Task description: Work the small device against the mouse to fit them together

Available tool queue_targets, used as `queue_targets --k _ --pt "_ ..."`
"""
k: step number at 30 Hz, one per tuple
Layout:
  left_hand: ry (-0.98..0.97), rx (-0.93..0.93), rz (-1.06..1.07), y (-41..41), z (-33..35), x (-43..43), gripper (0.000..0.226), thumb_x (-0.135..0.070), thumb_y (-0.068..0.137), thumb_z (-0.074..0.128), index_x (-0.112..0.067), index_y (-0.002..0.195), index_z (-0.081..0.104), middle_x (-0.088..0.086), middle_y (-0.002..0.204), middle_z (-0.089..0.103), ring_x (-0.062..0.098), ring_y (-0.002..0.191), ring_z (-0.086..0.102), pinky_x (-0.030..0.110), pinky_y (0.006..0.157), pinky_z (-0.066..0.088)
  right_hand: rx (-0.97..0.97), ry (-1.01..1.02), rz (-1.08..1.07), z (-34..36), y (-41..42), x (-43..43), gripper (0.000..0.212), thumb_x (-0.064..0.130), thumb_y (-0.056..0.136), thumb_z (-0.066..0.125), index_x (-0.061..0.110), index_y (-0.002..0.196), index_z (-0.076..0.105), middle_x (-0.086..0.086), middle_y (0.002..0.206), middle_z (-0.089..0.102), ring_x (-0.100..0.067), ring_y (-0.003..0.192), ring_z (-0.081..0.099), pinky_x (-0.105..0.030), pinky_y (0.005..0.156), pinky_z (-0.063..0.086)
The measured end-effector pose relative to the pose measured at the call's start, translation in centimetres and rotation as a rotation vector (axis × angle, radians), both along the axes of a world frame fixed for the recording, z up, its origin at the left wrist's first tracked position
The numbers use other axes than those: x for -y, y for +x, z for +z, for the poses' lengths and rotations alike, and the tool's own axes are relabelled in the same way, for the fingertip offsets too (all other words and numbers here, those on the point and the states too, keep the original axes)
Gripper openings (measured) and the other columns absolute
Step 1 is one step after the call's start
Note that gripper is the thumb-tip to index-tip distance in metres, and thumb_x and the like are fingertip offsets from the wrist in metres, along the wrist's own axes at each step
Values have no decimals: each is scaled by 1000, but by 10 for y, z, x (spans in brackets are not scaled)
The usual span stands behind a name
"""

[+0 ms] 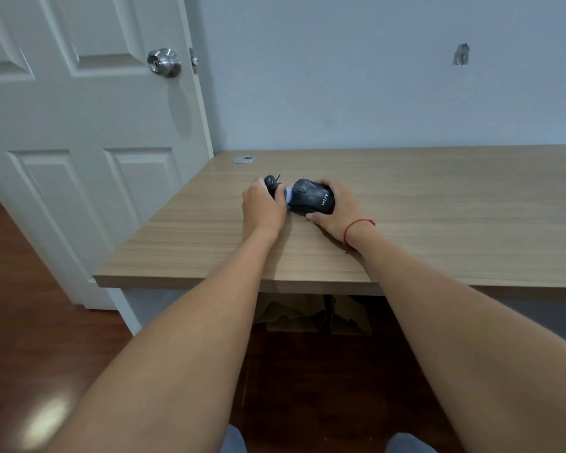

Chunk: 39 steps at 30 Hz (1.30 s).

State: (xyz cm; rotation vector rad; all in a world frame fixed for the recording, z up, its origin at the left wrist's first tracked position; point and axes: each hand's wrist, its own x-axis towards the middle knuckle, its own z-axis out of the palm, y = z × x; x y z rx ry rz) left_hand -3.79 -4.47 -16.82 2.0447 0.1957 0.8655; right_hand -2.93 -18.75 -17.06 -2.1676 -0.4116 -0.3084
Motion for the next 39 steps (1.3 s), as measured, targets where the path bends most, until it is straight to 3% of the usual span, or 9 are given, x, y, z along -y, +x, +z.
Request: queue_targets --k 5,10,15,20,25,27,32,37,39 --pt "-10 176 -83 -7 7 8 24 -24 92 59 -1 90 57 14 83 66 28 78 62 36 73 50 4 -2 5 1 0 1 68 5 75 76 10 135 46 -12 135 53 -26 124 50 -21 97 34" --pt "-14 33 -29 1 -1 -2 23 -22 87 62 -2 79 54 17 81 64 34 79 61 41 72 52 -1 -8 1 1 -1 1 68 4 75 75 9 135 45 -11 135 52 -25 125 49 -17 95 32" --pt "-2 156 -80 -5 6 7 22 -24 92 59 -6 81 52 7 74 59 28 72 58 36 67 47 0 -5 11 1 -1 0 68 4 75 75 9 136 45 -12 136 52 -25 126 49 -20 98 32" --pt "22 -39 -9 2 -2 1 24 -25 92 58 -1 90 57 18 94 66 36 87 61 33 70 44 18 -14 14 1 -3 0 68 2 74 75 8 135 46 -12 136 51 -25 127 48 -16 96 30" --pt "-30 182 -46 -6 8 8 26 -25 95 56 1 97 57 16 84 66 30 76 59 37 71 48 17 -9 12 0 -1 1 68 3 74 75 9 136 46 -12 137 51 -25 127 48 -17 97 30" --pt "-25 183 -68 -7 8 9 23 -25 93 58 -2 89 56 15 78 64 30 73 59 36 69 48 20 -15 9 0 -1 1 68 4 74 75 9 135 46 -12 136 51 -25 127 48 -18 97 31" --pt "16 -21 22 -1 0 1 25 -23 89 58 -8 74 46 20 81 62 34 75 56 30 61 37 2 -9 2 1 -3 1 66 5 76 75 10 135 45 -11 136 50 -24 125 48 -16 94 30" --pt "9 140 -42 -7 7 9 26 -26 90 59 -8 74 49 7 68 56 26 66 52 32 62 41 2 -14 -9 1 -3 0 67 7 76 75 9 136 45 -11 136 51 -25 126 48 -16 93 31" --pt "38 91 -38 -6 5 7 26 -25 89 59 -7 74 49 9 70 56 27 67 51 32 62 42 -1 -10 -13 1 -3 0 67 8 76 75 9 136 45 -11 136 51 -25 126 48 -20 97 32"
